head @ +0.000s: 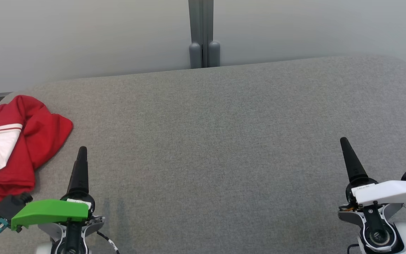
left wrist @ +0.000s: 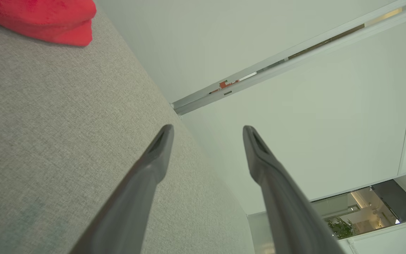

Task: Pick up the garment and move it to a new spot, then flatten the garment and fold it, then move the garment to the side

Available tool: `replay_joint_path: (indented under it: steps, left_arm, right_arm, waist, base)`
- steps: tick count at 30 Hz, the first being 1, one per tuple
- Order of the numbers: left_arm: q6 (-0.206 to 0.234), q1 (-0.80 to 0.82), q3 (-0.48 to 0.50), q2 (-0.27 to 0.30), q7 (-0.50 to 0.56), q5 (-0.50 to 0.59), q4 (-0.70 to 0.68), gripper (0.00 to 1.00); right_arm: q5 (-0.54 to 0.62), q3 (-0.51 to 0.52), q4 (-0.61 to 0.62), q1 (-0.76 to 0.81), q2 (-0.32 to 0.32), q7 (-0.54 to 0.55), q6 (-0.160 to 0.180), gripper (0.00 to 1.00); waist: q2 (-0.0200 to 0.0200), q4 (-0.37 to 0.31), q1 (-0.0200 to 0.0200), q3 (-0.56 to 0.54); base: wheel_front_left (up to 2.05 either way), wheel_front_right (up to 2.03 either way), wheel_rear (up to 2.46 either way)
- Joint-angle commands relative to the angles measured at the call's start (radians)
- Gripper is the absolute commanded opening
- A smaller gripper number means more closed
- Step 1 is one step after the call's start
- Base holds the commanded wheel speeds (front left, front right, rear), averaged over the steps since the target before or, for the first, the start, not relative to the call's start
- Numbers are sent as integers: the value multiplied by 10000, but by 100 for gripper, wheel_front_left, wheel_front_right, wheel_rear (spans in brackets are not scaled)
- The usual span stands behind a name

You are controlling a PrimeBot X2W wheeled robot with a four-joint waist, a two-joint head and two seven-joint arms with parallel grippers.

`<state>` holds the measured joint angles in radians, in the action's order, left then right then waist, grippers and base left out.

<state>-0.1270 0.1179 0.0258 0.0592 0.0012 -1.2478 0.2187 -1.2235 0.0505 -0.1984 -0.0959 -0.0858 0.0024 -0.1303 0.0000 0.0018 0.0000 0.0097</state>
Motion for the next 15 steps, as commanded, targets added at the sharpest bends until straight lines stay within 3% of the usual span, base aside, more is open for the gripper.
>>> replay_joint_path:
  steps: [1,15]
  left_arm:
    - [-25,390,-80,147,-109,523,-215,100]
    - [-30,506,-589,358,-623,2996,-215,100]
  right_arm:
    - [481,-74,242,-282,-131,-117,-3,100]
    - [2955,-441,412,-247,-375,-634,-4,100]
  waist:
    - [0,0,0,1]
    - [0,13,0,18]
  base:
    - [0,0,0]
    - [0,0,0]
